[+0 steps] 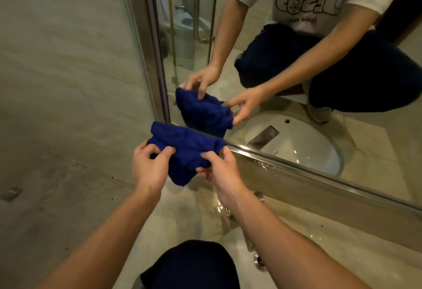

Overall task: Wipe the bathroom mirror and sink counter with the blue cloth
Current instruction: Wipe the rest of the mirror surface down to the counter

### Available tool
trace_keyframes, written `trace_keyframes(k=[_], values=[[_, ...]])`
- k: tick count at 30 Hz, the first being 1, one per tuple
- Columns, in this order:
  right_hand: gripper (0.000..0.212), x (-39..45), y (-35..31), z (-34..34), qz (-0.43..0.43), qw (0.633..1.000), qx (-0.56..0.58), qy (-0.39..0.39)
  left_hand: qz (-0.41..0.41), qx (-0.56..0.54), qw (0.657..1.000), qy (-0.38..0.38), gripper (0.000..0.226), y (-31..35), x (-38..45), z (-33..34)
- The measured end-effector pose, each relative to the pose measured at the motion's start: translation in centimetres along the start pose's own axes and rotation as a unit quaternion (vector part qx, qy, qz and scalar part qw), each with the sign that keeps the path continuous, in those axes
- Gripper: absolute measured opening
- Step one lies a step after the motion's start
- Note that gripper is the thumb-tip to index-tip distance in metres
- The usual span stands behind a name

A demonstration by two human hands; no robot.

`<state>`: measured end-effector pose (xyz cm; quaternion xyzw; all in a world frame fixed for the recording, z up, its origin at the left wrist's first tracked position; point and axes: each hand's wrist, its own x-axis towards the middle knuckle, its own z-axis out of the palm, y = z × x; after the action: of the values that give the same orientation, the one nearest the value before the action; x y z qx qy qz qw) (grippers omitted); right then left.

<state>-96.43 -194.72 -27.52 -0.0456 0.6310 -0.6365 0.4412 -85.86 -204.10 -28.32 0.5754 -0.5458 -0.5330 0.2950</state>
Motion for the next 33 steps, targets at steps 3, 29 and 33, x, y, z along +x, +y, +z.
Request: trace_keyframes(k=[3,29,33], values=[[0.012,-1.9,-1.3,-2.8,0.008,1.000,0.001,0.006,0.056,0.036,0.997,-0.035,0.033,1.4,-3.6,0.6],[0.026,-11.1,-4.8,-15.1,0.041,0.992,0.087,-0.075,0.265,0.114,0.922,-0.260,0.040,4.5,-17.8,8.1],[0.035,-11.0,-4.7,-16.2,0.050,0.987,0.128,-0.088,0.286,0.159,0.923,-0.203,0.057,4.2,-17.9,8.4]])
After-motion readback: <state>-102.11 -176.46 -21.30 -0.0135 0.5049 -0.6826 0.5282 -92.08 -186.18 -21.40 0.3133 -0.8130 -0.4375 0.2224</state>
